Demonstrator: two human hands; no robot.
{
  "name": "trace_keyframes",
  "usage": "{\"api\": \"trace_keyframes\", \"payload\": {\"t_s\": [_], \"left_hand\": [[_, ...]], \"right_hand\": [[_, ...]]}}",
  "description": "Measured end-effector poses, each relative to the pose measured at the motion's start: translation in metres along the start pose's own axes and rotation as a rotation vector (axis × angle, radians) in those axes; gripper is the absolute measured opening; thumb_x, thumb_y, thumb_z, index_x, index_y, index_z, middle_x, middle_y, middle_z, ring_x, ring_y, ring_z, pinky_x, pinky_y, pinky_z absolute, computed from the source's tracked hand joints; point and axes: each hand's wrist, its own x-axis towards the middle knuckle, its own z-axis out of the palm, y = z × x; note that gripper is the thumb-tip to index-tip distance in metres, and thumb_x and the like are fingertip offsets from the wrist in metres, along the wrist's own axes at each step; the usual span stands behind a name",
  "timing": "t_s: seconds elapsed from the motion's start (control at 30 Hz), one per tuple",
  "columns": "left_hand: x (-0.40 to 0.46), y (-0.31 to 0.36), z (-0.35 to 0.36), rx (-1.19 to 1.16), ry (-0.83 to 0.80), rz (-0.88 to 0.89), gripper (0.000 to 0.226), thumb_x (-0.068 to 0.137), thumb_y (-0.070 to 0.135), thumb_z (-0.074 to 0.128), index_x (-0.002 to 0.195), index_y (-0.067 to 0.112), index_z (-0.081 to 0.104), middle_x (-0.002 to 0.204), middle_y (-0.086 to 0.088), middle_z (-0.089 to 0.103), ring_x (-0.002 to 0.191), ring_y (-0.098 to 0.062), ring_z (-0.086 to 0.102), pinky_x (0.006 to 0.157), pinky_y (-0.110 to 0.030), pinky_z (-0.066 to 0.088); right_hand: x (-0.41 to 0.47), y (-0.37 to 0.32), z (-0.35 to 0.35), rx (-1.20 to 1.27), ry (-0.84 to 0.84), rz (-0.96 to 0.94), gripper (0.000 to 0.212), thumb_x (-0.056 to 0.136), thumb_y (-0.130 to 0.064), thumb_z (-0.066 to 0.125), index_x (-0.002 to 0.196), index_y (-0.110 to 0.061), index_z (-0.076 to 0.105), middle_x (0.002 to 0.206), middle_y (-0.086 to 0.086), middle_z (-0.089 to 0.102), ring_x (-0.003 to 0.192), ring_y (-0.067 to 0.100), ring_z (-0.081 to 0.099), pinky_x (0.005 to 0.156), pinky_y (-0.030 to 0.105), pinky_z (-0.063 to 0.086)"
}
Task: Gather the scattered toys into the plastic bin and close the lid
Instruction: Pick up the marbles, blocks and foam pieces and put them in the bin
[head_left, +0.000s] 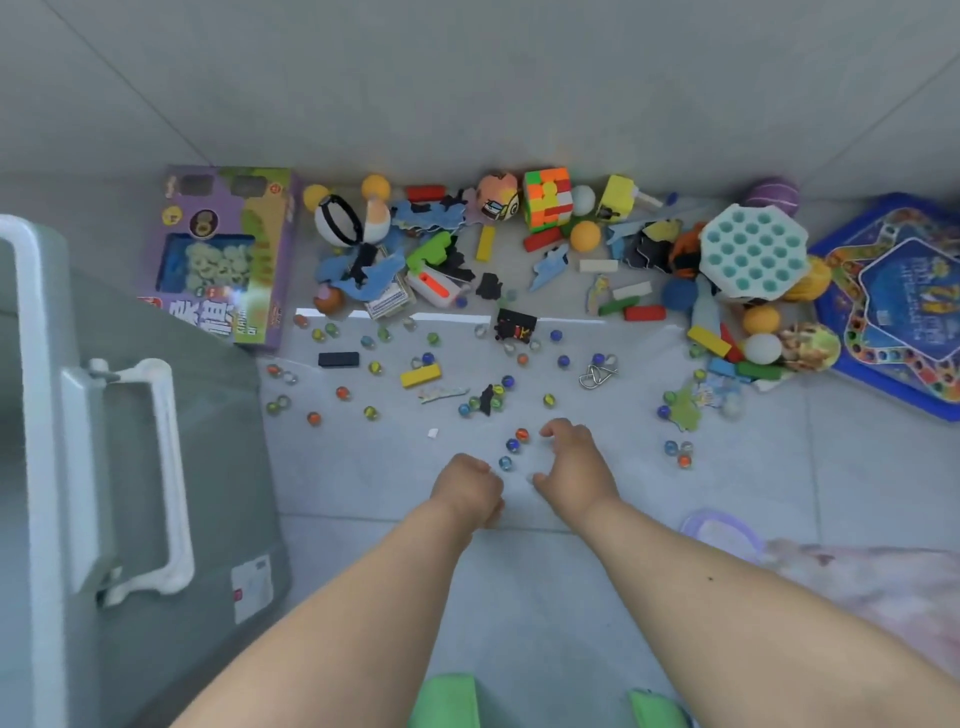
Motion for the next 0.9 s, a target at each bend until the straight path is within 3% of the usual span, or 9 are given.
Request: {"api": "trace_keyframes", "payload": {"t_s": [0.17,0.27,0.37,0.47,0.57,0.73,0.8,0.83,0.9], "left_hand": [[0.013,0.011,0.010,-0.301,0.000,-0.032,0.010,0.082,0.005,0.053,0.075,0.011,0.049,0.078,-0.012,0.050,0.078,-0.026,0.049,0.081,-0.037,0.046],[0.022,0.014,0.015,-0.477,0.010,-0.100,0.019,0.097,0.011,0.041,0.089,0.003,0.056,0.071,-0.012,0.056,0.069,-0.027,0.057,0.090,-0.040,0.051],[0.033,0.015,0.016,-0.496,0.050,-0.121,0.028,0.100,0.019,0.039,0.104,0.002,0.060,0.080,-0.012,0.060,0.070,-0.024,0.056,0.091,-0.038,0.051],[0.037,0.016,0.014,-0.557,0.059,-0.147,0.035,0.102,0.024,0.036,0.085,0.004,0.058,0.071,-0.010,0.058,0.066,-0.020,0.055,0.082,-0.034,0.051],[0.038,0.012,0.007,-0.693,0.011,-0.139,0.033,0.100,0.021,0.036,0.080,0.007,0.058,0.074,-0.009,0.059,0.069,-0.018,0.057,0.067,-0.028,0.049],[0.043,0.013,-0.020,-0.986,-0.152,-0.103,0.033,0.098,0.030,0.043,0.083,0.008,0.061,0.076,-0.008,0.061,0.074,-0.020,0.060,0.070,-0.032,0.053],[0.044,0.018,-0.028,-0.931,-0.068,-0.051,0.033,0.100,0.029,0.044,0.077,0.009,0.058,0.063,-0.004,0.054,0.058,-0.016,0.051,0.052,-0.027,0.049],[0.044,0.020,-0.032,-0.806,0.020,-0.008,0.034,0.100,0.030,0.044,0.073,0.011,0.054,0.058,-0.002,0.046,0.050,-0.015,0.042,0.044,-0.023,0.041],[0.050,0.021,-0.040,-0.387,0.219,0.127,0.034,0.100,0.031,0.044,0.072,0.014,0.051,0.058,-0.001,0.041,0.051,-0.018,0.038,0.044,-0.020,0.032]], "right_hand": [[0.027,-0.021,0.004,-0.151,-0.114,-0.133,0.047,0.081,-0.011,0.063,0.124,-0.015,0.046,0.132,0.008,0.033,0.101,0.028,0.054,0.081,0.027,0.041],[0.034,-0.024,0.015,-0.090,-0.115,-0.128,0.028,0.081,-0.006,0.055,0.109,-0.010,0.053,0.117,0.011,0.043,0.094,0.027,0.052,0.077,0.028,0.040],[0.034,-0.027,0.021,-0.063,-0.135,-0.114,0.018,0.083,-0.010,0.055,0.100,-0.010,0.058,0.109,0.011,0.051,0.096,0.028,0.054,0.080,0.030,0.042],[0.030,-0.033,0.020,-0.038,-0.167,-0.154,0.020,0.083,-0.009,0.054,0.102,-0.009,0.061,0.110,0.012,0.055,0.099,0.028,0.055,0.085,0.030,0.044],[0.023,-0.043,0.017,-0.067,-0.158,-0.277,0.024,0.082,-0.007,0.053,0.104,-0.009,0.062,0.109,0.011,0.055,0.100,0.027,0.054,0.078,0.026,0.040],[0.003,-0.065,0.007,0.112,-0.112,-0.414,0.038,0.077,-0.004,0.044,0.110,-0.010,0.060,0.111,0.007,0.058,0.102,0.021,0.054,0.089,0.027,0.044],[0.008,-0.067,0.004,0.193,0.103,-0.417,0.037,0.071,-0.011,0.038,0.098,-0.006,0.063,0.102,0.008,0.060,0.096,0.024,0.055,0.084,0.031,0.046],[0.015,-0.065,0.003,0.185,0.215,-0.404,0.035,0.070,-0.009,0.038,0.093,-0.006,0.064,0.099,0.009,0.060,0.095,0.026,0.055,0.081,0.033,0.047],[0.033,-0.058,-0.002,0.066,0.290,-0.346,0.029,0.073,0.000,0.048,0.097,-0.008,0.063,0.106,0.010,0.056,0.105,0.028,0.051,0.082,0.034,0.045]]}}
